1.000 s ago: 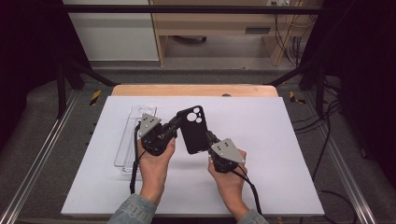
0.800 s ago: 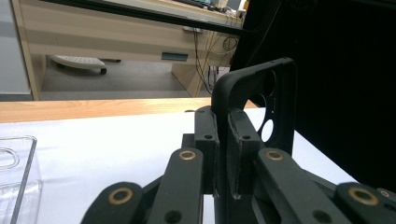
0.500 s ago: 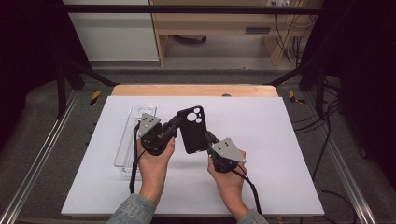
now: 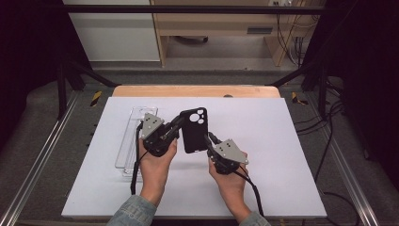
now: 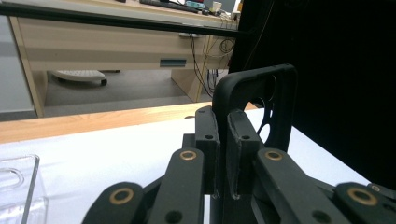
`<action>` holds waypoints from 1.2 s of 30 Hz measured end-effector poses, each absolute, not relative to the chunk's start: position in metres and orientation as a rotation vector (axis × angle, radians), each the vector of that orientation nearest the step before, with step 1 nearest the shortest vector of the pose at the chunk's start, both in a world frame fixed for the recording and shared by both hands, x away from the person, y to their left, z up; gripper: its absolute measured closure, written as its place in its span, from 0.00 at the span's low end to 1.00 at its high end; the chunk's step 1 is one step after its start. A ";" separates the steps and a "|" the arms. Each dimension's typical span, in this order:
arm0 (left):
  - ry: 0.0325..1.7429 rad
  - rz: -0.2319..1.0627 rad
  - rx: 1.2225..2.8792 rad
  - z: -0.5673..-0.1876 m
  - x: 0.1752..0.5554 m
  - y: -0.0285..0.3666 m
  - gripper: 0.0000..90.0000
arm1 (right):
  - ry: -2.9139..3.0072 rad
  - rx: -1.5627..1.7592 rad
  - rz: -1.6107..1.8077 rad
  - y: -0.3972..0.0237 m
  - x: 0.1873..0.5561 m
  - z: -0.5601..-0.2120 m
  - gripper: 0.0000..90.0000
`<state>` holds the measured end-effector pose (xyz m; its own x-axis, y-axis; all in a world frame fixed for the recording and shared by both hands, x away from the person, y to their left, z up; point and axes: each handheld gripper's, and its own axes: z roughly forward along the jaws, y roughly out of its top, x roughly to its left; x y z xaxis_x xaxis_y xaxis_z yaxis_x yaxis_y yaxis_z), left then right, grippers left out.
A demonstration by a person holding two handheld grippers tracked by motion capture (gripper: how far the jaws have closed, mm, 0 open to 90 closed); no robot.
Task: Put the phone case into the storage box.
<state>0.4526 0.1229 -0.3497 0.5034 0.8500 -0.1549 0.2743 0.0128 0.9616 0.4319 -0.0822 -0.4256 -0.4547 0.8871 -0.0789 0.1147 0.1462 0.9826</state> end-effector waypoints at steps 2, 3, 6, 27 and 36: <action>0.999 0.611 1.546 -0.349 0.453 0.123 0.93 | 1.710 0.964 1.376 -0.082 0.431 -0.425 0.83; 0.996 0.620 1.550 -0.348 0.453 0.124 0.93 | 1.706 0.957 1.376 -0.082 0.430 -0.425 0.80; 0.993 0.643 1.559 -0.346 0.454 0.127 0.93 | 1.688 0.951 1.379 -0.082 0.430 -0.424 0.70; 0.986 0.694 1.544 -0.327 0.466 0.158 0.93 | 1.697 0.995 1.345 -0.092 0.446 -0.428 0.35; 0.961 0.724 1.547 -0.318 0.466 0.166 0.93 | 1.706 0.999 1.295 -0.094 0.447 -0.430 0.26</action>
<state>0.4662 0.1659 -0.3179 0.4801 0.8757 -0.0519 0.1922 -0.0473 0.9802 0.4474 -0.0936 -0.4297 -0.4061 0.9072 -0.1099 0.1380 0.1797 0.9740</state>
